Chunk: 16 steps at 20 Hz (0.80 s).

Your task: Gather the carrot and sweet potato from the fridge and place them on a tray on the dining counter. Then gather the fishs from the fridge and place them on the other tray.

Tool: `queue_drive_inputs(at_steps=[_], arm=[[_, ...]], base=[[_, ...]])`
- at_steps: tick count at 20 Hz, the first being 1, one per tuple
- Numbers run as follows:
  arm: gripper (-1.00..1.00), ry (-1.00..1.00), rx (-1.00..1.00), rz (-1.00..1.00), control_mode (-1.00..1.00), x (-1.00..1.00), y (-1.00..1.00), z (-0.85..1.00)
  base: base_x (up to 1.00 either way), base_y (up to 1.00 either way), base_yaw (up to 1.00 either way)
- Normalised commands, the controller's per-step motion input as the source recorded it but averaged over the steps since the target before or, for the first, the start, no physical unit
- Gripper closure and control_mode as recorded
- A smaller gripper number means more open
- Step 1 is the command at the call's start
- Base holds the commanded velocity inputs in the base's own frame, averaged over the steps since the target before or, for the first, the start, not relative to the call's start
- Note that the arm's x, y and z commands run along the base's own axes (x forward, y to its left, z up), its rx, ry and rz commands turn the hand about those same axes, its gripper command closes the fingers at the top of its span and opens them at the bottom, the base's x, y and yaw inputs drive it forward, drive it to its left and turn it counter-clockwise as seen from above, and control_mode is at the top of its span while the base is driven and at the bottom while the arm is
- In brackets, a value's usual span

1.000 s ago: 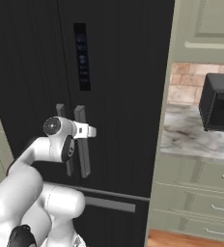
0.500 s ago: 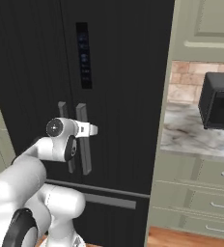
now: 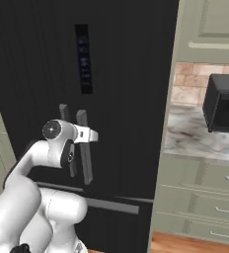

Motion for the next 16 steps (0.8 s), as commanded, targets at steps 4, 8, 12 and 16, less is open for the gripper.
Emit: queue_drive_inputs(at_steps=[4,8,12,16], arm=[[1.00,-0.15,0.00,0.00,-1.00,-0.89,0.00,0.09],[1.00,-0.15,0.00,-0.07,-1.00,-1.00,-0.09,0.00],[1.00,-0.14,0.00,-0.08,-1.00,-1.00,-0.17,-0.06],[-1.00,-0.16,-0.06,-0.02,-1.00,-0.81,0.25,-0.06]], base=[[0.00,0.00,0.00],[0.00,0.00,0.00],[0.00,0.00,0.00],[0.00,0.00,0.00]])
